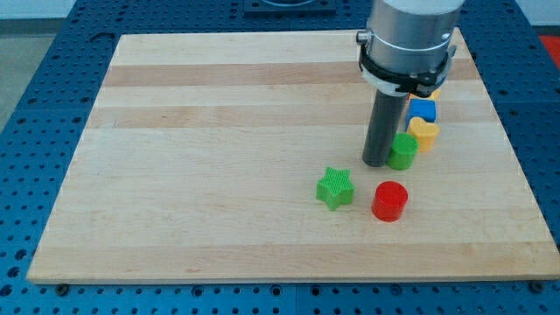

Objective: Point your arm at the green star

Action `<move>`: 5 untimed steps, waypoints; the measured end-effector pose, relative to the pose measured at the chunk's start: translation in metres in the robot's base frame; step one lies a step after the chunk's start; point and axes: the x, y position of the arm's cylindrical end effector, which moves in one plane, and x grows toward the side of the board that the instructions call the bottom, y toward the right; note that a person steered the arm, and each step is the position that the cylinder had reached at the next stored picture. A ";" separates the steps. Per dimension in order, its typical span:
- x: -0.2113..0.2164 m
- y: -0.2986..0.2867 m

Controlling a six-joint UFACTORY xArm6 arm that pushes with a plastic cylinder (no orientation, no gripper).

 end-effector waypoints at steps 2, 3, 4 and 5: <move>0.000 0.014; 0.001 0.016; 0.006 -0.017; 0.000 -0.089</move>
